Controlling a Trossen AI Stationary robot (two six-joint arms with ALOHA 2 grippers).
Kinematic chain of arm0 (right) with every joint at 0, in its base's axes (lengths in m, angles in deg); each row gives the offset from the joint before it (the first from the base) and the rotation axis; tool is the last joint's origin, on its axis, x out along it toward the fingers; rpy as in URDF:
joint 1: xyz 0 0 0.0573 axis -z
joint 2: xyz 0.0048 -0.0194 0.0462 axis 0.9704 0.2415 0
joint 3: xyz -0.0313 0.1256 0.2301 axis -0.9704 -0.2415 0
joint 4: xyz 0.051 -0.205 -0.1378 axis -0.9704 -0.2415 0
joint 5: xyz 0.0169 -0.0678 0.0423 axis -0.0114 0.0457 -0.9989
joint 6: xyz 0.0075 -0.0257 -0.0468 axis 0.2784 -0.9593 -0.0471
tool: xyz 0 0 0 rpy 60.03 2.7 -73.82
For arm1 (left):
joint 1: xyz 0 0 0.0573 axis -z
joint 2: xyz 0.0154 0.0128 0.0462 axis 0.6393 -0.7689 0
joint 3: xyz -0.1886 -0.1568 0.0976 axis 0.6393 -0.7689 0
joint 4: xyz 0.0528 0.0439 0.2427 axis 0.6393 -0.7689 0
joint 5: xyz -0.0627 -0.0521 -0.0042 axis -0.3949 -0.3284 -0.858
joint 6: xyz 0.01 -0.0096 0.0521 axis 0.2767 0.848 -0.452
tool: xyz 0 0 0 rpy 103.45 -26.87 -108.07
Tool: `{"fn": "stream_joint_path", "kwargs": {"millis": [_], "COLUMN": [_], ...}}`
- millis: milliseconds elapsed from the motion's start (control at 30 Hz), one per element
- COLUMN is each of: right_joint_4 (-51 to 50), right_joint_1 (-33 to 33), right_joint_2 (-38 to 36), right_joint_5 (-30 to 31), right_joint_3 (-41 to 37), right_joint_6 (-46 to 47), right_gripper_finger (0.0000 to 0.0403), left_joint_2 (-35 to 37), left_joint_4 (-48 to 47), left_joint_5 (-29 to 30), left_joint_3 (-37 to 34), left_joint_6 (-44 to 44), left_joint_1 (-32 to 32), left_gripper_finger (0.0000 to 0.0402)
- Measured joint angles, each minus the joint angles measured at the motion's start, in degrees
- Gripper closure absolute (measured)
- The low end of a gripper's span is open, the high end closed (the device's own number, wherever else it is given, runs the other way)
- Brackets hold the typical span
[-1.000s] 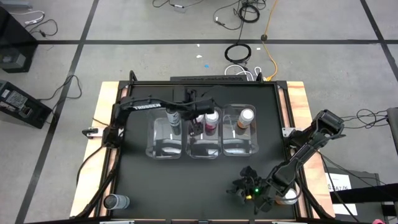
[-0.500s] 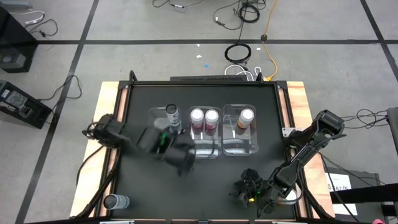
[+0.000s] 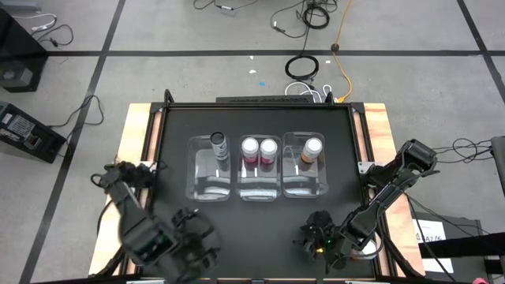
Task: Sort soda cans
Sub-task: Put the white soda can into the left transparent bin
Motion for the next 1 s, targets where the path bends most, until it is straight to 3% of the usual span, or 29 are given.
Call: {"fn": "stream_joint_path", "kwargs": {"millis": [267,433,733,1000], "right_joint_4": [0.04,0.55,0.83,0.86], "right_joint_1": [1.68,2.97,4.47,6.33], "right_joint_2": [0.0,0.0,0.0,0.0], "right_joint_5": [-0.02,-0.02,-0.09,-0.24], "right_joint_3": [0.0,-0.01,-0.02,-0.02], "right_joint_6": [-0.15,-0.18,-0.15,2.84], "right_gripper_finger": [0.009,0.009,0.009,0.009], "left_joint_2": [0.04,2.97,19.02,34.83], "left_joint_4": [-0.06,-0.02,-0.21,-0.06], "left_joint_5": [0.81,-3.01,-6.93,-7.89], "left_joint_3": [-5.99,-14.81,-40.55,-54.38], "left_joint_6": [6.45,8.93,24.52,33.54], "left_joint_1": [4.3,4.09,6.95,9.75], "left_gripper_finger": [0.0042,0.0042,0.0042,0.0042]}}
